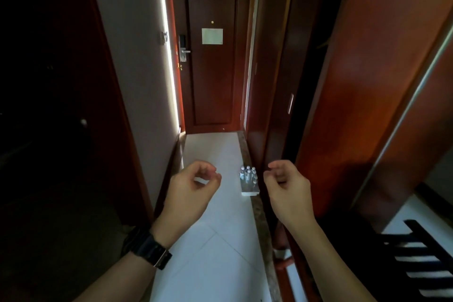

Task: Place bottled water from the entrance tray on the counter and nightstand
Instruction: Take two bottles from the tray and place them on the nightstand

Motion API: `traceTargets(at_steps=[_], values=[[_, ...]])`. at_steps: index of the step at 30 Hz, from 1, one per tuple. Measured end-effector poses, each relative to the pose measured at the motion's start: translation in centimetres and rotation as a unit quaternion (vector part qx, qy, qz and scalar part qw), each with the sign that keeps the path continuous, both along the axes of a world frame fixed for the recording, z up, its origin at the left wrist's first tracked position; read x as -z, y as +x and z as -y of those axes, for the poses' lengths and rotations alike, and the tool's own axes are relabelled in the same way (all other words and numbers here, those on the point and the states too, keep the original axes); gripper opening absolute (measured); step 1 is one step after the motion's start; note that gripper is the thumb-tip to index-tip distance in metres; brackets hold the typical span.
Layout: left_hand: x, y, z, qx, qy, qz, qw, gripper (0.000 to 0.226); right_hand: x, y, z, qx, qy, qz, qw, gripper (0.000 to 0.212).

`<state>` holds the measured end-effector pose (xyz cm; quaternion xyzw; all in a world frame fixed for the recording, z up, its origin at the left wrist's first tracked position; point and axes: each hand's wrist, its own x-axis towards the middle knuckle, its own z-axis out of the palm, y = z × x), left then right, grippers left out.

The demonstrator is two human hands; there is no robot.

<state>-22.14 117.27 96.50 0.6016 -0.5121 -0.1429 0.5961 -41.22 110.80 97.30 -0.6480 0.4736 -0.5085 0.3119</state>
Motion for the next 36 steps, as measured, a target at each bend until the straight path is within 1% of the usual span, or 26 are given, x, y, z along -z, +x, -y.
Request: traceTargets(at_steps=[3,5,8,9,12,17,21,24,27,32,33,36], values=[[1.4,2.0,6.7,-0.003,0.008,0.001,1.0,0.015,1.8,2.1,7.0,-0.013,0.014,0.004,1.0,0.014],[2.2,3.1,12.0,-0.004,0.012,0.002,1.0,0.015,3.0,3.4,12.3,-0.017,0.024,0.008,1.0,0.014],[2.4,4.8,20.4,0.004,0.018,0.004,1.0,0.007,3.8,5.4,20.6,-0.019,0.028,0.028,0.999,0.015],[2.2,5.4,23.2,0.006,0.022,0.006,1.0,0.013,3.8,6.2,23.5,-0.023,0.033,0.025,0.999,0.015],[1.1,7.8,30.3,0.004,0.027,-0.005,1.0,0.021,2.9,8.9,31.1,-0.034,0.038,0.01,0.999,0.016],[-0.8,12.7,39.4,-0.014,0.036,-0.019,0.999,0.011,0.5,13.8,41.0,-0.049,0.04,-0.004,0.998,0.015],[-0.5,17.0,46.2,-0.009,0.041,-0.03,0.999,0.02,0.5,18.0,48.5,-0.044,0.041,-0.021,0.998,0.017],[1.2,20.9,52.2,-0.008,0.053,-0.033,0.998,0.008,1.5,21.7,54.3,-0.028,0.045,-0.045,0.998,0.018],[2.4,25.5,58.8,-0.002,0.061,-0.027,0.998,0.014,2.1,25.8,60.5,-0.009,0.046,-0.054,0.997,0.018],[2.7,31.9,71.5,0.049,0.054,0.007,0.997,0.024,2.7,30.6,70.6,0.06,0.062,-0.051,0.995,0.015],[2.8,32.6,74.0,0.061,0.054,0.014,0.997,0.024,2.9,31.1,72.5,0.072,0.063,-0.051,0.994,0.014],[3.8,33.7,80.7,0.108,0.082,0.027,0.99,0.015,3.7,32.0,77.2,0.111,0.075,-0.051,0.99,0.013]])
